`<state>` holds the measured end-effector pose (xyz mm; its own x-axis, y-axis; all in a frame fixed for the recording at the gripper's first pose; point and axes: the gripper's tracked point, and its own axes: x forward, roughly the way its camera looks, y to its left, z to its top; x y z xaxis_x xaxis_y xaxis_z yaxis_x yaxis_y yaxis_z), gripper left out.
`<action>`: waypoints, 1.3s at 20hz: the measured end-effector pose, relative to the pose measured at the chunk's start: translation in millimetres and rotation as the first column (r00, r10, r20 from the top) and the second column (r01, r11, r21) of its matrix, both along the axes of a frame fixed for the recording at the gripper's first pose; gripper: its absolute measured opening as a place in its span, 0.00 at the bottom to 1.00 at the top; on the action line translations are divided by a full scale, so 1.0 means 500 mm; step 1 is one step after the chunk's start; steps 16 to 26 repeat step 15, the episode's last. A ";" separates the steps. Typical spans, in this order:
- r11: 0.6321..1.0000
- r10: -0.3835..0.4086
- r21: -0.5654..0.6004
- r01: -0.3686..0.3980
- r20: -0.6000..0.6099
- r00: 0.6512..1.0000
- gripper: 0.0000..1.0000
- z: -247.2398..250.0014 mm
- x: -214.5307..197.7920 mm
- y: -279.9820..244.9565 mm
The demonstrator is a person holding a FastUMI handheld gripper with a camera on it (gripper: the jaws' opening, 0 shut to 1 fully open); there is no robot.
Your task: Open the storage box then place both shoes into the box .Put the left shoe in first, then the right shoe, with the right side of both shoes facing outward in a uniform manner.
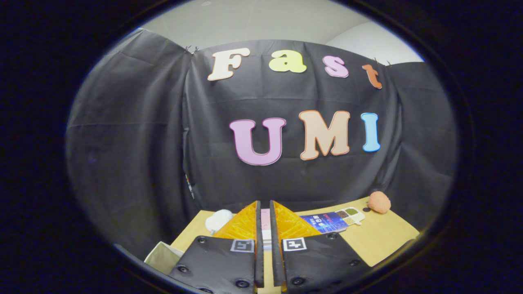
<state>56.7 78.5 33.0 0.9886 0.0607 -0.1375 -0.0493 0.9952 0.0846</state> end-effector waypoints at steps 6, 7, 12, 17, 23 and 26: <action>0.998 -0.063 0.009 0.062 0.062 0.996 0.11 0.061 0.023 -0.076; 0.998 -0.069 0.009 0.069 0.064 0.996 0.11 0.063 0.024 -0.088; 0.997 -0.076 0.017 0.075 0.063 0.995 0.11 0.069 0.022 -0.111; 0.997 -0.073 0.011 0.073 0.063 0.995 0.11 0.068 0.015 -0.117; 0.997 -0.073 0.011 0.073 0.063 0.995 0.11 0.068 0.015 -0.117; 0.997 -0.073 0.011 0.073 0.063 0.995 0.11 0.068 0.015 -0.117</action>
